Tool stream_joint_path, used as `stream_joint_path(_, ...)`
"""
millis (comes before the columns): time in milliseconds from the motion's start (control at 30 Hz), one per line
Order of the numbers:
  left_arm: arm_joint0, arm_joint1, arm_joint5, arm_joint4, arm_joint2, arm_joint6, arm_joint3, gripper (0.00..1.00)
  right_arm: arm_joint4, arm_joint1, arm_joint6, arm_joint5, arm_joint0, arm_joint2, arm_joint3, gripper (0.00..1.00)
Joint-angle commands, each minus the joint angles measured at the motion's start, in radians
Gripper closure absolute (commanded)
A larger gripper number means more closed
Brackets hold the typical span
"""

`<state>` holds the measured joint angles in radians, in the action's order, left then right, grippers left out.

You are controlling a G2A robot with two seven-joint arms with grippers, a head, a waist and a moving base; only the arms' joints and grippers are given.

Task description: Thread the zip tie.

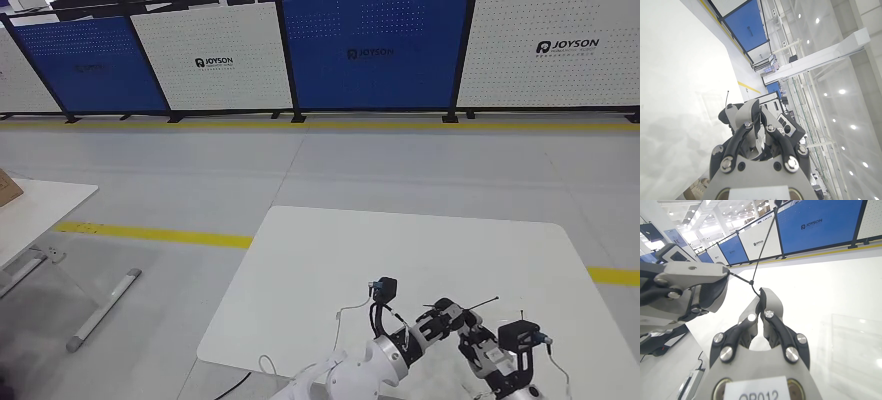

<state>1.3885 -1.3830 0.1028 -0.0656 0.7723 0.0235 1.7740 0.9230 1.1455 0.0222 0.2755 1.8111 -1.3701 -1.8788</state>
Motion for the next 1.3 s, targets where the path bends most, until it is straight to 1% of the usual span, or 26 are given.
stream_joint_path(0,0.002,0.000,-0.004,-0.002,0.001,0.000,0.003,1.00,0.001,0.000,0.000,0.001,-0.001,0.001,0.001,1.00)
stream_joint_path(367,0.016,0.003,-0.025,-0.005,0.012,-0.002,0.025,1.00,0.009,0.001,-0.005,0.005,0.001,0.001,0.003,1.00)
stream_joint_path(800,0.045,0.010,-0.050,0.000,0.038,-0.007,0.061,1.00,0.026,0.003,-0.005,-0.004,-0.006,0.004,0.021,1.00)
stream_joint_path(1267,0.073,0.016,-0.082,-0.015,0.037,-0.006,0.093,1.00,0.031,0.005,-0.012,0.003,-0.008,0.004,0.026,1.00)
